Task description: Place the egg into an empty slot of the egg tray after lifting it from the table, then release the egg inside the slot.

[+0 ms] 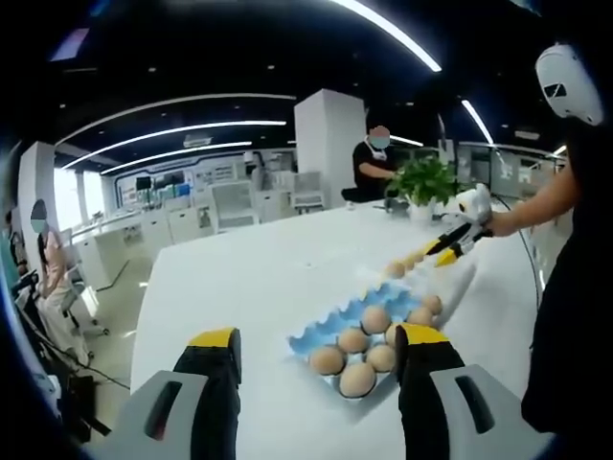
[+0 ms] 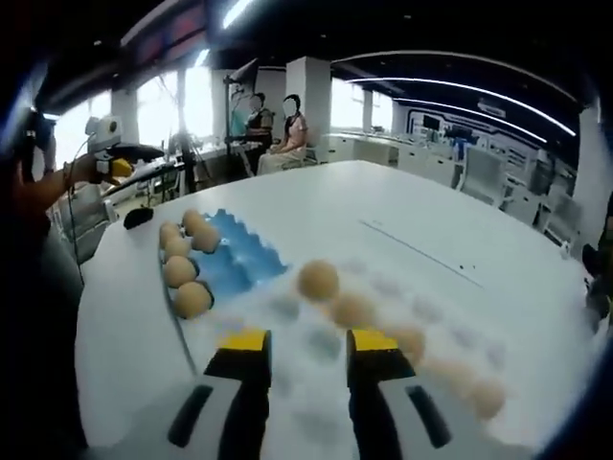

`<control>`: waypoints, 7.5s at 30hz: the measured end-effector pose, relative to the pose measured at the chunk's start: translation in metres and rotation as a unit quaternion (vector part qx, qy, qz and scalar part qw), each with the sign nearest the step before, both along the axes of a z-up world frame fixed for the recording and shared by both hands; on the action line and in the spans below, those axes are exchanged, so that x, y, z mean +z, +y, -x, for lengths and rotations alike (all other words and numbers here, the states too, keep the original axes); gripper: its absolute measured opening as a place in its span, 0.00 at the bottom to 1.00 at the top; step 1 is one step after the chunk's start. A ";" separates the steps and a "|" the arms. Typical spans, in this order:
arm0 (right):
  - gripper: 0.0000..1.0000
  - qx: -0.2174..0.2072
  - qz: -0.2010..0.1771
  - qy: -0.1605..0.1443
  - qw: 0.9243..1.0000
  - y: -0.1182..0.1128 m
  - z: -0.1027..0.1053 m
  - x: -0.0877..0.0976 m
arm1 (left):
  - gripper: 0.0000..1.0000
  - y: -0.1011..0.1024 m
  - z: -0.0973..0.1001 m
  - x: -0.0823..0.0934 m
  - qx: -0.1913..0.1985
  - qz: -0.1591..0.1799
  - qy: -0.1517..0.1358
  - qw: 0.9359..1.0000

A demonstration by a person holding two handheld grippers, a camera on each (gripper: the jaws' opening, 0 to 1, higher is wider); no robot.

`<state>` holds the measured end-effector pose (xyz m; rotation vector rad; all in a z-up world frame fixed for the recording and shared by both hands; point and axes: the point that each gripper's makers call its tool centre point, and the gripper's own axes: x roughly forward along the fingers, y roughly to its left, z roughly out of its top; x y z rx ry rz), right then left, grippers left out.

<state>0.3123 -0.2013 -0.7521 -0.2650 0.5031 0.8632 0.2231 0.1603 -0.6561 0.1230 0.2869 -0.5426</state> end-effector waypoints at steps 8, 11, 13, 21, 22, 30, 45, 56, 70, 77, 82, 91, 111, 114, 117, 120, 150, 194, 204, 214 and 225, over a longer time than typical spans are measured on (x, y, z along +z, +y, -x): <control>0.30 -0.065 0.038 -0.008 0.997 -0.056 -0.014 -0.010 | 0.65 -0.001 -0.001 -0.001 -0.003 -0.001 0.001 1.000; 0.30 -0.081 0.036 -0.004 0.996 -0.068 -0.017 -0.012 | 0.65 -0.002 -0.001 -0.001 -0.003 0.000 0.000 1.000; 0.30 -0.084 0.046 -0.003 0.995 -0.074 -0.017 -0.015 | 0.65 -0.002 -0.001 0.000 -0.002 0.001 0.000 1.000; 0.28 -0.089 0.068 0.011 0.994 -0.084 -0.019 -0.029 | 0.65 -0.001 -0.001 -0.002 -0.001 -0.001 0.003 1.000; 0.28 -0.084 0.072 0.010 0.994 -0.085 -0.018 -0.030 | 0.65 -0.001 -0.001 -0.002 -0.001 -0.001 0.003 1.000; 0.28 -0.082 0.061 0.024 0.995 -0.085 -0.019 -0.030 | 0.65 -0.002 -0.001 -0.001 -0.001 -0.003 0.004 1.000; 0.24 -0.081 0.068 0.019 0.994 -0.085 -0.017 -0.019 | 0.64 -0.006 -0.003 0.002 -0.003 -0.001 -0.001 1.000; 0.24 -0.066 0.073 0.016 0.995 -0.079 -0.014 -0.009 | 0.64 -0.006 -0.005 0.001 -0.004 0.001 -0.001 1.000; 0.24 0.001 0.054 -0.001 0.999 -0.028 -0.009 0.016 | 0.64 -0.005 -0.006 -0.001 -0.003 0.000 0.000 1.000; 0.24 0.044 0.043 -0.007 0.998 0.006 -0.010 0.023 | 0.64 -0.005 -0.006 0.000 -0.003 0.001 0.000 1.000; 0.24 0.074 0.039 -0.009 0.996 0.031 -0.009 0.024 | 0.64 -0.003 -0.006 -0.001 -0.001 0.002 -0.001 1.000; 0.24 0.118 0.031 -0.005 0.992 0.069 -0.004 0.021 | 0.64 0.000 -0.003 -0.001 0.003 0.000 0.001 1.000; 0.24 0.199 0.023 0.000 0.980 0.142 0.014 0.012 | 0.64 0.001 -0.001 -0.002 0.003 -0.002 0.004 1.000; 0.24 0.211 0.026 -0.002 0.977 0.152 0.016 0.010 | 0.64 0.002 -0.001 -0.003 0.004 -0.003 0.004 1.000; 0.24 0.219 0.026 -0.001 0.975 0.158 0.016 0.009 | 0.64 0.003 -0.001 -0.003 0.005 -0.004 0.005 1.000; 0.24 0.225 0.028 0.000 0.974 0.163 0.017 0.007 | 0.64 0.003 -0.001 -0.003 0.005 -0.002 0.005 1.000; 0.24 0.252 0.039 0.030 0.966 0.189 0.022 -0.022 | 0.64 0.000 -0.004 -0.003 0.004 -0.001 0.005 1.000; 0.30 0.217 -0.007 0.024 0.976 0.164 0.019 -0.009 | 0.64 -0.001 -0.004 0.001 0.002 -0.006 0.001 1.000; 0.30 0.181 -0.012 0.022 0.983 0.135 0.014 -0.004 | 0.64 -0.003 -0.006 0.000 -0.002 -0.007 -0.001 1.000; 0.29 0.127 -0.003 0.017 0.992 0.085 0.008 -0.005 | 0.62 -0.004 -0.006 -0.001 -0.005 -0.005 0.000 1.000; 0.29 0.047 0.025 0.024 0.998 0.005 0.006 -0.012 | 0.63 -0.003 -0.008 -0.001 -0.002 -0.003 0.002 1.000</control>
